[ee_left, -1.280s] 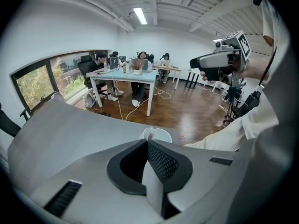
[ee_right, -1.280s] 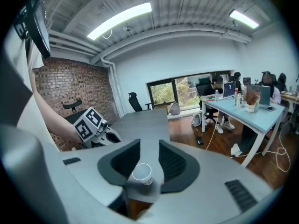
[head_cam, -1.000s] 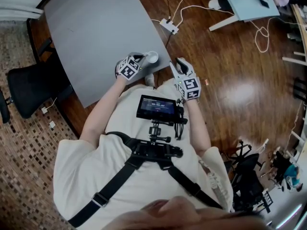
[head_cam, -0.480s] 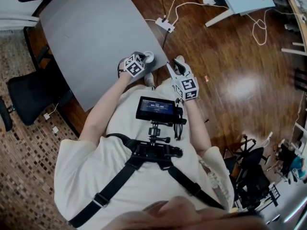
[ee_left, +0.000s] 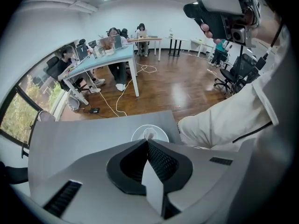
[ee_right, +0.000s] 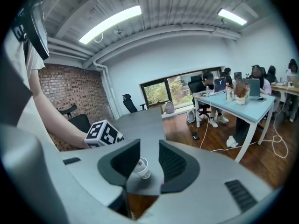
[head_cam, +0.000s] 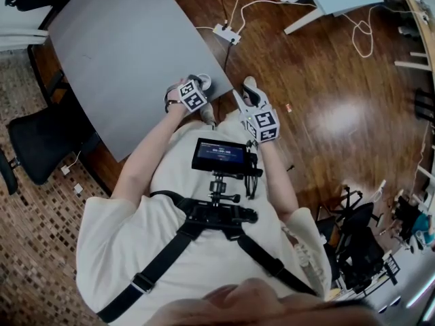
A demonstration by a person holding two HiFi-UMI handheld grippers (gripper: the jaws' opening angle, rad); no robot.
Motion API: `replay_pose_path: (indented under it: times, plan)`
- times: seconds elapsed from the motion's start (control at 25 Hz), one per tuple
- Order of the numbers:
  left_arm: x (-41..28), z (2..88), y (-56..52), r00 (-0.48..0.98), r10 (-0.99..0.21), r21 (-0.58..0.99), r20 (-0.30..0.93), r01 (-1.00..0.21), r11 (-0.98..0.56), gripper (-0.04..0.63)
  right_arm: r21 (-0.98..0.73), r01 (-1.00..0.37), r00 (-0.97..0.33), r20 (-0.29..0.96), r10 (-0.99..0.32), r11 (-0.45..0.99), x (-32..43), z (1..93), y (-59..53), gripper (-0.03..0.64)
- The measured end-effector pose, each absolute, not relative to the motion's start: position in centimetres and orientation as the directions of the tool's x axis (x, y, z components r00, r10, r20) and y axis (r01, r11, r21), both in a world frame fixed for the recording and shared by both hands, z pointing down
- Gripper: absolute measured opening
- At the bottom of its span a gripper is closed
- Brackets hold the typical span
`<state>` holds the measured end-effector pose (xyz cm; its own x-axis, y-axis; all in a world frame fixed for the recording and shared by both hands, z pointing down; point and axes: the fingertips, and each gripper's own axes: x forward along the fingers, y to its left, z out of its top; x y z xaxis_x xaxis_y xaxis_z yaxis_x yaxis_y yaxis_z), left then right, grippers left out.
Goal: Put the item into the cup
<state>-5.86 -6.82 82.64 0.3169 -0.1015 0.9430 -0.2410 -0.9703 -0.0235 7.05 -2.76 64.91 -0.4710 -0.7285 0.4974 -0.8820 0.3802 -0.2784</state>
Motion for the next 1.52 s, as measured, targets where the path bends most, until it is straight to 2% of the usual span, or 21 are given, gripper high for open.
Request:
replay_pose_path:
  times: [0.48, 0.52, 0.56, 0.64, 0.68, 0.8, 1.2, 1.36, 1.52]
  plan:
    - [-4.9, 84.0, -7.0, 0.284, -0.090, -0.026, 0.955, -0.222, -0.975, 0.012, -0.301, -0.873, -0.487, 0.513, -0.707, 0.383, 7.5, 65.5, -3.1, 0.135]
    - [-4.9, 84.0, -7.1, 0.283, -0.095, -0.030, 0.954, -0.226, -0.974, 0.025, -0.304, -0.871, -0.491, 0.513, -0.704, 0.387, 7.4, 65.5, -3.1, 0.135]
    - [-4.9, 84.0, -7.0, 0.283, -0.102, -0.035, 0.954, -0.231, -0.972, 0.093, -0.305, -0.868, -0.496, 0.511, -0.702, 0.392, 7.3, 65.4, -3.2, 0.135]
    - [-4.9, 83.9, -7.0, 0.280, -0.117, -0.048, 0.953, -0.242, -0.969, 0.123, -0.298, -0.865, -0.502, 0.506, -0.702, 0.404, 7.0, 65.0, -3.3, 0.135]
    - [-4.9, 83.8, -6.9, 0.283, -0.123, -0.053, 0.951, -0.244, -0.968, 0.165, -0.295, -0.863, -0.505, 0.504, -0.701, 0.410, 6.9, 64.9, -3.4, 0.135]
    - [-4.3, 82.7, -6.6, 0.314, -0.134, -0.053, 0.940, -0.253, -0.966, 0.184, -0.297, -0.858, -0.514, 0.507, -0.693, 0.419, 6.7, 64.8, -3.6, 0.135]
    - [-6.2, 78.8, -7.5, 0.470, -0.211, 0.004, 0.857, -0.416, -0.909, 0.207, -0.292, -0.839, -0.544, 0.492, -0.680, 0.460, 5.2, 64.8, -4.6, 0.135]
    - [-7.4, 77.3, -8.2, 0.528, -0.267, 0.062, 0.806, -0.524, -0.849, 0.207, -0.293, -0.825, -0.564, 0.480, -0.672, 0.483, 4.6, 64.5, -5.2, 0.135]
    - [-8.7, 75.5, -8.7, 0.578, -0.308, 0.118, 0.756, -0.583, -0.804, 0.207, -0.288, -0.814, -0.579, 0.472, -0.664, 0.505, 3.4, 64.2, -5.5, 0.137]
